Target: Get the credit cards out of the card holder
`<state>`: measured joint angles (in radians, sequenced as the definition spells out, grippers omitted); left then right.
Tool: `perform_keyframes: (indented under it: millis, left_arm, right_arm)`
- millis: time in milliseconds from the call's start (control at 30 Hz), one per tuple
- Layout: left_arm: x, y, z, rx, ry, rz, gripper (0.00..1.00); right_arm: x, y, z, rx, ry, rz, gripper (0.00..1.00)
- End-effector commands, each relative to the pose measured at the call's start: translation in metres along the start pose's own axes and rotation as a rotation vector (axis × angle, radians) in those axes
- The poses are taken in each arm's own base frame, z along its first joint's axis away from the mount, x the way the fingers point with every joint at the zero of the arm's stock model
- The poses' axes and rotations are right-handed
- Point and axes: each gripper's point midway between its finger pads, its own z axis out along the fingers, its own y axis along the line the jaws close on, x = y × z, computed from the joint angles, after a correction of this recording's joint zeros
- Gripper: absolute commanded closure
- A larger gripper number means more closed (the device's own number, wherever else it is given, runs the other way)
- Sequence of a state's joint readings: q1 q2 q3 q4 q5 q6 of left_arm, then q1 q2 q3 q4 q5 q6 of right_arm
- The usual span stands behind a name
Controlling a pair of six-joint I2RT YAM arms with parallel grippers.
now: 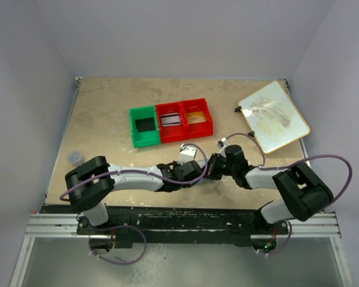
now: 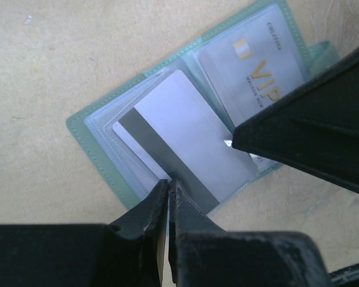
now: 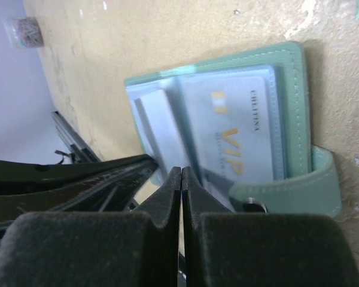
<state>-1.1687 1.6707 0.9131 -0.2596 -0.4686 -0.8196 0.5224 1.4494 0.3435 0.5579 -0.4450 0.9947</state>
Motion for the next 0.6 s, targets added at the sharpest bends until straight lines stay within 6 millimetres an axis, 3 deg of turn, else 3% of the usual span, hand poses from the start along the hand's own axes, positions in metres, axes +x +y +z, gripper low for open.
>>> perform_keyframes:
  millis: [0,267,400,500,567]
  left_arm:
    - [0.029,-0.009,0.003,0.042,0.097,0.007,1.00]
    - [0.031,-0.006,0.005,0.033,0.094,0.010,1.00]
    - [0.031,-0.005,0.005,0.030,0.095,0.012,1.00]
    - [0.032,-0.004,0.005,0.030,0.098,0.017,1.00]
    - [0.033,-0.004,0.004,0.029,0.099,0.020,1.00]
  right_arm:
    - [-0.009,0.023,-0.008,-0.088,-0.016,-0.032,1.00]
    - [-0.007,0.013,-0.010,-0.053,-0.003,-0.051,0.99]
    - [-0.008,0.002,-0.007,-0.002,0.006,-0.066,0.77]
    - [-0.005,0.000,-0.004,-0.010,0.025,-0.076,0.68]
    - [0.000,0.001,-0.001,-0.029,0.059,-0.088,0.68]
